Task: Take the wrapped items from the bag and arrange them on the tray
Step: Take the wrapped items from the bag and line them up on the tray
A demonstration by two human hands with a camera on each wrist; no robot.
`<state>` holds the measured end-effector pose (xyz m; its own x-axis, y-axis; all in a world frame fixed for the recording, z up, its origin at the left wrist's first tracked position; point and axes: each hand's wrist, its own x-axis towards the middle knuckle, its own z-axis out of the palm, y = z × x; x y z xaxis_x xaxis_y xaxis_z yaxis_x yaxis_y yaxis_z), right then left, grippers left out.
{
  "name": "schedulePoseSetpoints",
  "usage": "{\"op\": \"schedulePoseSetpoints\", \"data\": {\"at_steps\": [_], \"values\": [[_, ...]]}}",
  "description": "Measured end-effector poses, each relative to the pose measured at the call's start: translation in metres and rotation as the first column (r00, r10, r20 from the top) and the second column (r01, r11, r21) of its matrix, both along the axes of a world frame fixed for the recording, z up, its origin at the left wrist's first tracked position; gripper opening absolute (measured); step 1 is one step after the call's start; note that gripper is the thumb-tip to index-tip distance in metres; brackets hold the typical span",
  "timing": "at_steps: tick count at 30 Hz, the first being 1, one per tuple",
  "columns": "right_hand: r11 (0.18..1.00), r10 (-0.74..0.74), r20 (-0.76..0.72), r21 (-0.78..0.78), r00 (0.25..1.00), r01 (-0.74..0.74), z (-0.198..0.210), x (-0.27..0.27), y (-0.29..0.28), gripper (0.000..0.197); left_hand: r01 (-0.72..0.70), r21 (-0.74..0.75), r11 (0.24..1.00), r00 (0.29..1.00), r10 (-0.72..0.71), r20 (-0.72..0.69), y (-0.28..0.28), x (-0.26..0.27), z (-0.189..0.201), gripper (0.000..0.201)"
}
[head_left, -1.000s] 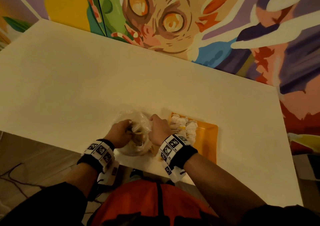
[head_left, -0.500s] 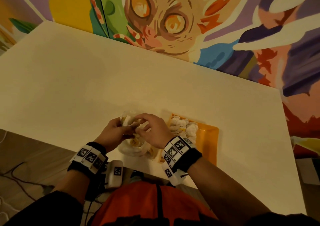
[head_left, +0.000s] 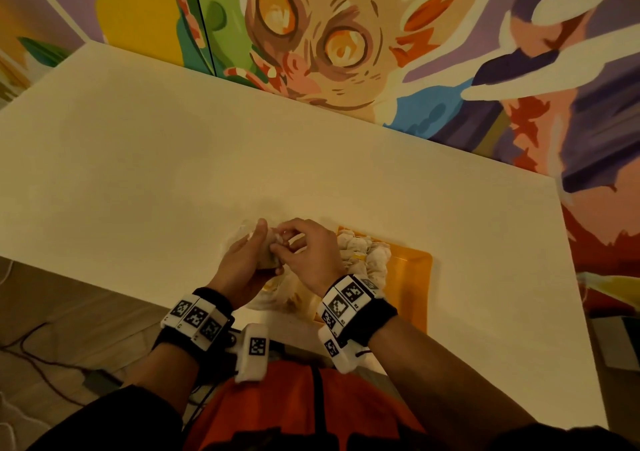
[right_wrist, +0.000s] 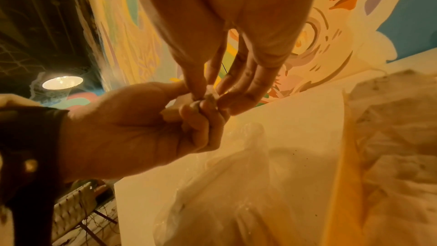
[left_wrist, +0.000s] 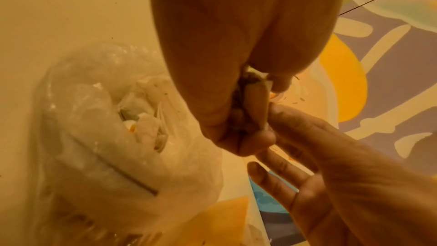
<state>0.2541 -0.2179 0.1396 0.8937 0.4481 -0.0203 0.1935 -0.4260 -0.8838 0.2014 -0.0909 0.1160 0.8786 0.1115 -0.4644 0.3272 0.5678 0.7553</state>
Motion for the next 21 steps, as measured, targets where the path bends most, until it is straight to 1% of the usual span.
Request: {"op": "schedulePoseSetpoints", "data": {"at_steps": [2, 3, 6, 8, 13, 17, 18, 21], "values": [[0.999, 0.036, -0.026, -0.008, 0.999, -0.036, 0.000, -0.001, -0.002, 0.031, -0.001, 0.032, 0.999, 1.000, 0.001, -0.007, -0.003, 0.000, -0.001, 0.070], [0.999, 0.045, -0.019, -0.026, 0.999, -0.045, 0.000, -0.002, -0.003, 0.029, 0.010, 0.059, 0.998, 1.000, -0.009, -0.013, -0.004, 0.000, -0.001, 0.070], [0.998, -0.004, 0.004, -0.059, 1.000, 0.004, -0.001, 0.000, -0.006, 0.012, 0.029, 0.095, 0.995, 0.999, -0.025, -0.043, -0.005, 0.002, 0.000, 0.074], [0.998, -0.039, -0.042, -0.043, 0.998, 0.037, -0.002, 0.002, -0.008, 0.007, 0.024, 0.077, 0.997, 0.998, -0.019, -0.060, -0.006, 0.003, -0.001, 0.077], [0.999, 0.016, -0.111, -0.038, 0.994, -0.021, -0.003, 0.002, -0.012, 0.020, 0.028, 0.099, 0.995, 0.997, -0.021, -0.072, -0.013, 0.003, 0.005, 0.069], [0.998, 0.035, -0.091, -0.040, 0.995, -0.038, -0.004, 0.001, -0.013, 0.011, -0.013, 0.117, 0.993, 0.993, 0.026, -0.114, -0.018, 0.003, 0.009, 0.067], [0.999, 0.030, -0.090, -0.034, 0.996, -0.034, -0.003, 0.001, -0.014, 0.012, -0.015, 0.115, 0.993, 0.992, 0.029, -0.119, -0.018, 0.003, 0.010, 0.067], [0.999, 0.016, -0.163, 0.031, 0.986, -0.011, -0.003, 0.000, -0.018, 0.012, -0.014, 0.103, 0.995, 0.992, 0.027, -0.125, -0.017, 0.003, 0.008, 0.065]]}}
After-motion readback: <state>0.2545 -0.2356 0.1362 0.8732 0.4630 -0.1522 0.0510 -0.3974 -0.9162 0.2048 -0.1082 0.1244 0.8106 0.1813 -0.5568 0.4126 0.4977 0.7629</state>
